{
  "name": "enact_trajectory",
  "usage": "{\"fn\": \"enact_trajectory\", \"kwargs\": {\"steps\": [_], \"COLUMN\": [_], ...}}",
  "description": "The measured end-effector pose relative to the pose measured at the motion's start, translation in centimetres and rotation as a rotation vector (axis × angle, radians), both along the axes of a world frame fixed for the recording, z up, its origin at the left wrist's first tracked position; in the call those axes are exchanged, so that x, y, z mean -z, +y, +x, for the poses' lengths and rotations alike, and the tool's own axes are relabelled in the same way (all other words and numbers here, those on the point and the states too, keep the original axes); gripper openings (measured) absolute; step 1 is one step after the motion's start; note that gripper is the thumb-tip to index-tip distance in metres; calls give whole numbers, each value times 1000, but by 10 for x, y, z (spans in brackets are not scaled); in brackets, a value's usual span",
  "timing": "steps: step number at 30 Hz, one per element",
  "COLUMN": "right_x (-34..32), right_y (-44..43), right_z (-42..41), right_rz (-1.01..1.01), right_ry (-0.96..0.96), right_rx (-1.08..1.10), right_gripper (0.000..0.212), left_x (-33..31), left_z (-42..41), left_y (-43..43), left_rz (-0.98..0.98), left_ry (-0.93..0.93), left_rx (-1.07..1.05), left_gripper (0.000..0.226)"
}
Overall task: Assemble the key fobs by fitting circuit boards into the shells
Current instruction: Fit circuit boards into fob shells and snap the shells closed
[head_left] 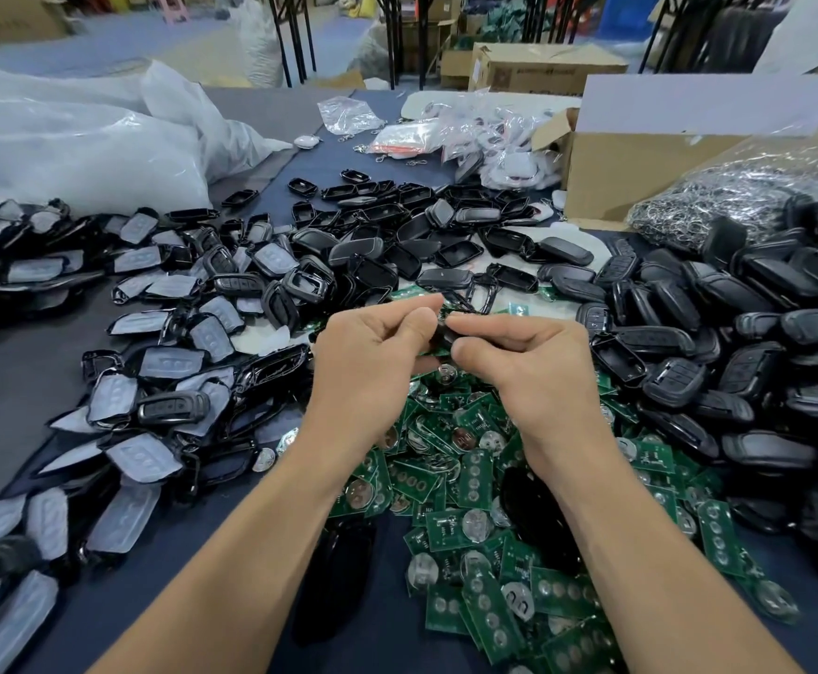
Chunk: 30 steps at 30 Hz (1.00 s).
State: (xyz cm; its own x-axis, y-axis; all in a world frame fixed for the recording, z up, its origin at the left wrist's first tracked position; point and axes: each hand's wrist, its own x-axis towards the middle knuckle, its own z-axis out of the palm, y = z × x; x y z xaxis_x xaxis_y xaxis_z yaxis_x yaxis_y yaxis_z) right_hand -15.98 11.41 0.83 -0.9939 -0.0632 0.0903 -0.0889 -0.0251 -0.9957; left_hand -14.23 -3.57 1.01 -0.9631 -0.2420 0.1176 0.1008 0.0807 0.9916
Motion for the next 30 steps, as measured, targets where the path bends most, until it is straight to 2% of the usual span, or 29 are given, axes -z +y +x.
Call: {"fn": "enact_trajectory", "kwargs": {"steps": [4,7,17,20,24,30], "right_x": [-7,-10,-10,-8,-6,-1], "right_y": [6,10,6,1,-5,-7], "right_z": [-3,-4,-1,1,3,3], "right_rz": [-334,-432,-391,-283,-124,-110], "right_ry": [-228,-324,-302,-191,-25,28], "right_rx": [-127,-221,-208,-184,-94,3], "right_gripper": [21,21,12,21,29,35], "left_x": [-9,-14,-10,-8,-8,-8], "left_z": [0,0,1,-3,-4,-1], "left_y": [-9,-18,-15,-15,-12,-7], "left_rz": [81,106,60,40,53,23], "left_ry": [-18,-17,132,91,74,115], "left_rx": [136,206,71,-33,-50,6], "left_gripper": [29,23,20,20,25,26]}}
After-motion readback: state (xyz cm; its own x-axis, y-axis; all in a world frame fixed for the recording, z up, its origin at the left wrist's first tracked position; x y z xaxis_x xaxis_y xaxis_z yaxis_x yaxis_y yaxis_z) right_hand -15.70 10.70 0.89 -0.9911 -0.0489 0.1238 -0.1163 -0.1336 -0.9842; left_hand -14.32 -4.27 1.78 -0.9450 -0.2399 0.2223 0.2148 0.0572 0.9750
